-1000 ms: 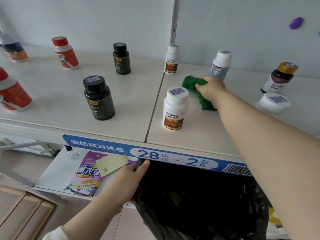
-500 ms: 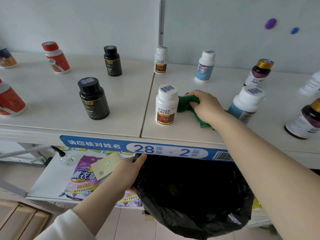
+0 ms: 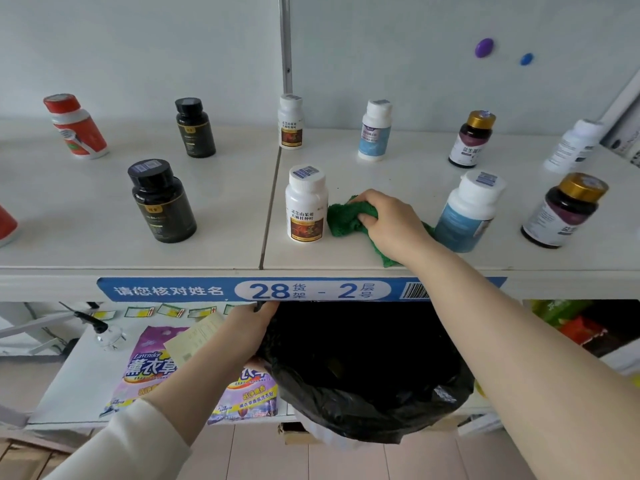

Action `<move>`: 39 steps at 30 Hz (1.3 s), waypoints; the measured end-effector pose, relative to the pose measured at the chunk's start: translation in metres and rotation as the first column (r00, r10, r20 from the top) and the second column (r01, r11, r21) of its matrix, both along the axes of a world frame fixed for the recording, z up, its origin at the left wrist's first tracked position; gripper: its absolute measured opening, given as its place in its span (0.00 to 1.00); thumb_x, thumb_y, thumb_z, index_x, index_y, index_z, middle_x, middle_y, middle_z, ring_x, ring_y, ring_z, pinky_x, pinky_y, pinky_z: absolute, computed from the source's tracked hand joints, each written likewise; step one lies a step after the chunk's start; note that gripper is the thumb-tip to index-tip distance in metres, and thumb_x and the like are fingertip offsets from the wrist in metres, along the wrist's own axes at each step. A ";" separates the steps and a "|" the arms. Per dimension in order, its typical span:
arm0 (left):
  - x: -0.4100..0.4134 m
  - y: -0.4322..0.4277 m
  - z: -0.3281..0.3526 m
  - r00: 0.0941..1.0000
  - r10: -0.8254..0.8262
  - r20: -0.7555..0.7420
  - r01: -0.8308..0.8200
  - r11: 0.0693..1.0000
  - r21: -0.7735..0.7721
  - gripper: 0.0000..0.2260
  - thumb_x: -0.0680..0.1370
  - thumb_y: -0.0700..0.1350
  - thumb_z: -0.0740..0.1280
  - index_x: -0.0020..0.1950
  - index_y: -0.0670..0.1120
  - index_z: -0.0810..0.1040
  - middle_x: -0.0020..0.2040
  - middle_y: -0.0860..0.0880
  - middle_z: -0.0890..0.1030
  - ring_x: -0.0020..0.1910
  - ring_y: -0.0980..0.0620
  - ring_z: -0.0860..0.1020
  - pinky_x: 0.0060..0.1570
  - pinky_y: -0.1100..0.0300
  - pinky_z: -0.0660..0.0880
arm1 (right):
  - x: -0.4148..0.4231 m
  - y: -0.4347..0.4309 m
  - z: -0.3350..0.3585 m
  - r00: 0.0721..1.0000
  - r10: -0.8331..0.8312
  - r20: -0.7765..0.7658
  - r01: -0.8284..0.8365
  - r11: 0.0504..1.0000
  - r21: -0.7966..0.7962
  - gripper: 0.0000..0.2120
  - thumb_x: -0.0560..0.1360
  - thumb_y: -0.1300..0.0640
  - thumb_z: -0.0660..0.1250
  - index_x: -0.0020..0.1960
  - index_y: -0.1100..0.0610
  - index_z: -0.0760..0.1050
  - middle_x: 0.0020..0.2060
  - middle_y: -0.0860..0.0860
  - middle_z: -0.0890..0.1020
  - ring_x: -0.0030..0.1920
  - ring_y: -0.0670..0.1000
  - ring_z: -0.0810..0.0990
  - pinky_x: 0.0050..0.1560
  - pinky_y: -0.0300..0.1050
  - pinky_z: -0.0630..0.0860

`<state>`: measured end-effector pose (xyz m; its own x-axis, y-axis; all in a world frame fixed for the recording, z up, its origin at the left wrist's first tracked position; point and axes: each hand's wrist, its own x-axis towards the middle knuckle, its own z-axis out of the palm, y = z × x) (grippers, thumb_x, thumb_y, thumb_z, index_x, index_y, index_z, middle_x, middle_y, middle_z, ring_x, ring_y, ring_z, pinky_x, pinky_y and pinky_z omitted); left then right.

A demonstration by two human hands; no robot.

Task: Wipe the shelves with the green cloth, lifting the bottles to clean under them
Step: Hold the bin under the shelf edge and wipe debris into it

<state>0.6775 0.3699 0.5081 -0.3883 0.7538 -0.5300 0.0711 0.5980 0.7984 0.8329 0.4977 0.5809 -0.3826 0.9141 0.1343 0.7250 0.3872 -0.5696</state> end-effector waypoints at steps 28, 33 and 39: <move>0.021 -0.020 -0.003 0.990 0.117 0.076 -0.116 0.993 -0.022 0.20 0.78 0.56 0.59 0.57 0.41 0.74 0.47 0.42 0.80 0.43 0.44 0.80 0.32 0.55 0.80 | 0.032 -0.039 -0.009 0.942 0.336 -0.006 -0.332 0.932 0.143 0.12 0.76 0.65 0.59 0.58 0.58 0.72 0.50 0.59 0.76 0.52 0.55 0.73 0.45 0.40 0.63; 0.024 -0.021 0.000 0.989 0.127 0.070 -0.127 0.992 -0.006 0.18 0.78 0.56 0.59 0.54 0.41 0.74 0.42 0.44 0.79 0.39 0.46 0.79 0.26 0.58 0.78 | 0.048 -0.073 -0.008 0.859 0.511 0.014 -0.511 0.856 0.085 0.12 0.75 0.65 0.60 0.56 0.56 0.74 0.45 0.48 0.74 0.48 0.47 0.72 0.47 0.37 0.65; 0.034 -0.020 0.000 0.993 0.114 0.042 -0.114 0.994 -0.002 0.20 0.77 0.56 0.60 0.54 0.39 0.75 0.44 0.42 0.80 0.38 0.44 0.80 0.22 0.60 0.78 | 0.073 -0.087 -0.009 0.910 0.413 -0.012 -0.413 0.907 -0.077 0.11 0.77 0.60 0.60 0.57 0.51 0.74 0.35 0.42 0.77 0.29 0.40 0.74 0.32 0.29 0.68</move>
